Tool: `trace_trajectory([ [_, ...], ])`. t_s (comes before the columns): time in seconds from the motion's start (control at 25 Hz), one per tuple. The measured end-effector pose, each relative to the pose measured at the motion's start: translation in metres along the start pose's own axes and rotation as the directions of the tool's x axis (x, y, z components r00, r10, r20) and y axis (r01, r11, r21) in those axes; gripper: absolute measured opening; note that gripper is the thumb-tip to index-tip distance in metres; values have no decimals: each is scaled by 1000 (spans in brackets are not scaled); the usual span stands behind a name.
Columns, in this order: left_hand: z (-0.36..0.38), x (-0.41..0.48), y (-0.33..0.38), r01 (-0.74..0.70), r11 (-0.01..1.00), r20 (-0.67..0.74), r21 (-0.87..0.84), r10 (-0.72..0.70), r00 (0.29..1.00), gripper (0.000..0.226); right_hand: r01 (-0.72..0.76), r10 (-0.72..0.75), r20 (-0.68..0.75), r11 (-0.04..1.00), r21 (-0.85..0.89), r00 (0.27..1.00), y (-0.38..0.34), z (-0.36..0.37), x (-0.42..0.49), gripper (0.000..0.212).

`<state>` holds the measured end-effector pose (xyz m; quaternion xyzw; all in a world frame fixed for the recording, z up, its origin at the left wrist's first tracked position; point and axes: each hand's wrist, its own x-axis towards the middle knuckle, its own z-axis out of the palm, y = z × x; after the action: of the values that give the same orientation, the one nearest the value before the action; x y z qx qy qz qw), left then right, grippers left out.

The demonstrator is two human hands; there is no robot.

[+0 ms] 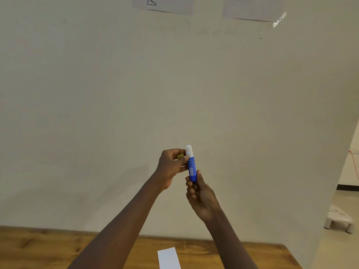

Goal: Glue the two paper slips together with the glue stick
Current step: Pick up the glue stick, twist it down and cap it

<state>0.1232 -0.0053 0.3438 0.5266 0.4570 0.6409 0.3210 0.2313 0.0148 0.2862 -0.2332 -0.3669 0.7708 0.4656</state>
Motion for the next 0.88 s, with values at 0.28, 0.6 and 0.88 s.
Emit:
trace_trajectory([
  [0.28,2,3,-3,15,1000,-26,12,-14,1000,27,95,-46,-135,917,387,990,11,16,1,24],
  [0.6,2,3,-7,-28,995,40,-91,32,999,15,68,-14,-154,934,351,988,9,16,-3,32],
  [0.88,-6,8,4,-35,994,80,-103,43,996,14,-47,46,8,945,323,999,1,18,-7,38],
])
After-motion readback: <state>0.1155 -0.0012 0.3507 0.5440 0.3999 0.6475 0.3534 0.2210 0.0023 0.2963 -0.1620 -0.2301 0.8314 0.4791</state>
